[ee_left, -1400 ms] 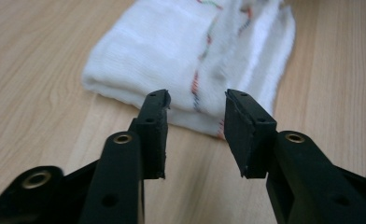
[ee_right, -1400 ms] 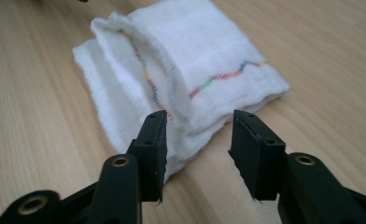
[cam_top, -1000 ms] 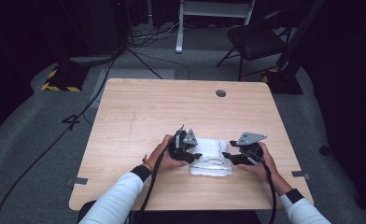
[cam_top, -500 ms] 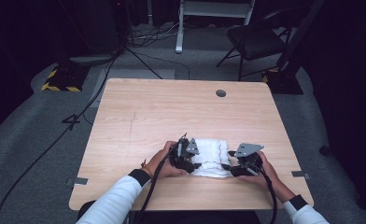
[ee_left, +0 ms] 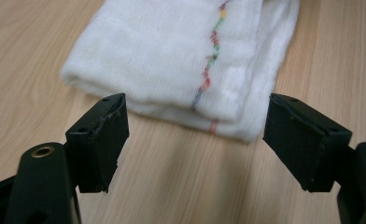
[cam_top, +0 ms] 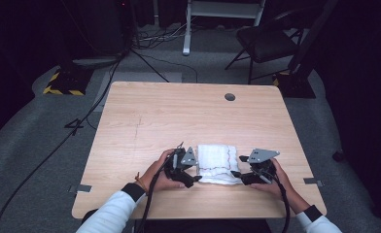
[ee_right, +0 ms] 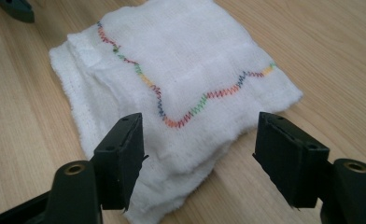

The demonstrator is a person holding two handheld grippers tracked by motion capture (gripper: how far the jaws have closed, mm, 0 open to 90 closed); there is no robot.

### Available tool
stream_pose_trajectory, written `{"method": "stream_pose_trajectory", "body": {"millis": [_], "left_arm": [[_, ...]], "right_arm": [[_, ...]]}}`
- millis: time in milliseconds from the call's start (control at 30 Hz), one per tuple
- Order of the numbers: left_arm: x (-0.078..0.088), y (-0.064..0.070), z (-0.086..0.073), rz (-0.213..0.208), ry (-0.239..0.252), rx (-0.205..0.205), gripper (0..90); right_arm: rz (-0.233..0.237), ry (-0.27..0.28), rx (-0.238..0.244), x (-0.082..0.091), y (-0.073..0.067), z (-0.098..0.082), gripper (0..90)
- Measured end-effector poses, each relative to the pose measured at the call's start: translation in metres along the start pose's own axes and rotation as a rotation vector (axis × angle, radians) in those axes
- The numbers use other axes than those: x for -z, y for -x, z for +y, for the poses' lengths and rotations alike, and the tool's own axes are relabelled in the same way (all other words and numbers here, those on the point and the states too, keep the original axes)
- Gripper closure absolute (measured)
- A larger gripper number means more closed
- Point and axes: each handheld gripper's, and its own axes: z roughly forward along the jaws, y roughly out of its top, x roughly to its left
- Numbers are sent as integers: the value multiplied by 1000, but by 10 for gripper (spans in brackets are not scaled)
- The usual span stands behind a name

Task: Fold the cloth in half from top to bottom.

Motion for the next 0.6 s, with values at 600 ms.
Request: {"method": "stream_pose_trajectory", "body": {"millis": [600], "left_arm": [[42,-39,-84,60,-64,194,216]], "right_arm": [[5,-33,-72,-34,-4,3,248]]}}
